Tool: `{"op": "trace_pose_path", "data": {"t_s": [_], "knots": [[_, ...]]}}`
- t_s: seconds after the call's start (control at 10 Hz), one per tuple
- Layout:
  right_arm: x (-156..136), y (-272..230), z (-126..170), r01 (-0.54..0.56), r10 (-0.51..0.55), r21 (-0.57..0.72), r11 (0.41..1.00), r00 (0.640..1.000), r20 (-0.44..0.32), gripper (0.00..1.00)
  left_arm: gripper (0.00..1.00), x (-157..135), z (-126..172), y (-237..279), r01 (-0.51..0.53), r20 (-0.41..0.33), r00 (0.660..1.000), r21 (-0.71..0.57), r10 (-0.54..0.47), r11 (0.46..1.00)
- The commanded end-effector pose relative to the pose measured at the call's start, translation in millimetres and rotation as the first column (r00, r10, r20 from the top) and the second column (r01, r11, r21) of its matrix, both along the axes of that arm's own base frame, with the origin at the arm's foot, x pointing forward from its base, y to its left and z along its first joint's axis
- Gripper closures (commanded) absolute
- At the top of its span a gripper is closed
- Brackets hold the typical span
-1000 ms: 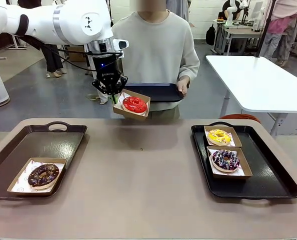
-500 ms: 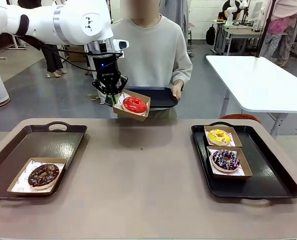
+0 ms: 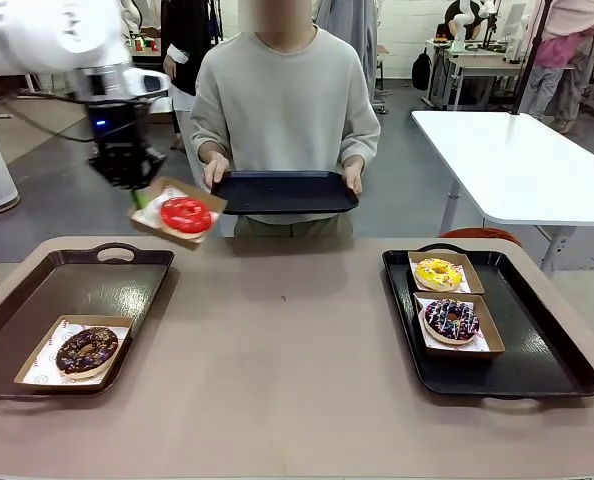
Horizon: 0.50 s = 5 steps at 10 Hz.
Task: Individually package the donuts and arrange them on the tray.
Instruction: Place the picked Paper togo box on the Handle tray.
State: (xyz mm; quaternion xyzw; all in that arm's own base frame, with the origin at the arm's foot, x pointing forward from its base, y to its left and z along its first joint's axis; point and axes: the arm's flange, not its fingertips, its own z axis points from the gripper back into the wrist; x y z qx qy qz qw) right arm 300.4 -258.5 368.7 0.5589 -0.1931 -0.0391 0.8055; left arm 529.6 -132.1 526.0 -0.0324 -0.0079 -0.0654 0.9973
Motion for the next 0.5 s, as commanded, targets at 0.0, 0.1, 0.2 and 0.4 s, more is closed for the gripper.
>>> {"op": "trace_pose_path", "data": {"t_s": [0.0, 0.1, 0.2, 0.4], "knots": [[0.5, -0.4, 2.2, 0.01, -0.01, -0.004, 1.0, 1.0, -0.017, 0.0, 0.99, -19.0, -28.3, 41.5, -0.052, 0.005, 0.999, -0.048, 0.052, 0.997], [0.5, -0.4, 2.2, 0.01, -0.01, -0.004, 1.0, 1.0, -0.017, 0.0, 0.99, -23.8, -42.4, 66.3, -0.087, -0.007, 0.996, -0.065, 0.087, 0.994], [0.5, -0.4, 2.2, 0.01, -0.01, -0.004, 1.0, 1.0, -0.017, 0.0, 0.99, -26.3, -54.1, 87.4, -0.112, -0.01, 0.994, -0.083, 0.111, 0.99], [0.5, -0.4, 2.2, 0.01, -0.01, -0.004, 1.0, 1.0, -0.017, 0.0, 0.99, -28.2, -81.1, 113.6, -0.132, -0.03, 0.991, -0.1, 0.129, 0.986]]}}
